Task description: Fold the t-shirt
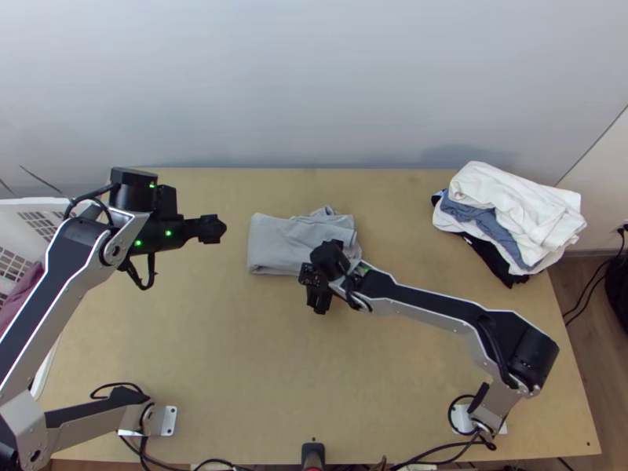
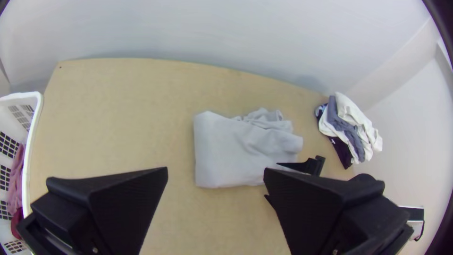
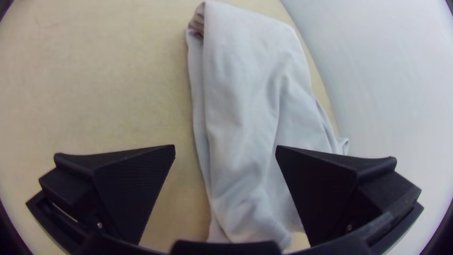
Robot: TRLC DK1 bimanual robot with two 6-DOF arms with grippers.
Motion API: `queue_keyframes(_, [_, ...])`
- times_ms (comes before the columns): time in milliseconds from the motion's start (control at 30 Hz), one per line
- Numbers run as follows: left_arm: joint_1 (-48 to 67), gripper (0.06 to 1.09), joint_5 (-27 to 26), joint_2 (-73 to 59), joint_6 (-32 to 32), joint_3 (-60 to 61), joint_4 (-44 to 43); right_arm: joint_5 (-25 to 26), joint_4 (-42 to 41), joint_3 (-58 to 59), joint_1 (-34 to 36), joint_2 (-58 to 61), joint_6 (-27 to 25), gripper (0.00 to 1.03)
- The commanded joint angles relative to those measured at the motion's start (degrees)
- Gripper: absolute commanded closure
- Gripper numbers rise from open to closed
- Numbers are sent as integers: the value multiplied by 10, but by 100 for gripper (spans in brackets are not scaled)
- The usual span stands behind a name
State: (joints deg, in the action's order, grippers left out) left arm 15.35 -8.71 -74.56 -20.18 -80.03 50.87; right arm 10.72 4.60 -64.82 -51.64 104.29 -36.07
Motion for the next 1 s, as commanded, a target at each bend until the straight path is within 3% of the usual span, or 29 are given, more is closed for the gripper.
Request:
queue_keyframes(0, [-9,10,-3,14,1,18,-5,40,-104,44,0,39,-81,4])
queue_keyframes(100, [-13,10,-4,17,2,21,-5,55,-139,39,1,50,-88,4])
queue_keyframes(467, [-14,10,-16,22,4,25,-5,66,-125,-40,15,116,-66,4])
queue_keyframes(600, [-18,10,-18,27,5,29,-5,68,-87,-85,28,142,-41,34])
queue_keyframes(733, [-22,10,-19,31,10,35,-5,62,-21,-146,36,161,-40,100])
queue_keyframes(967, [-24,10,-19,40,11,37,-4,61,-22,-164,51,115,-1,100])
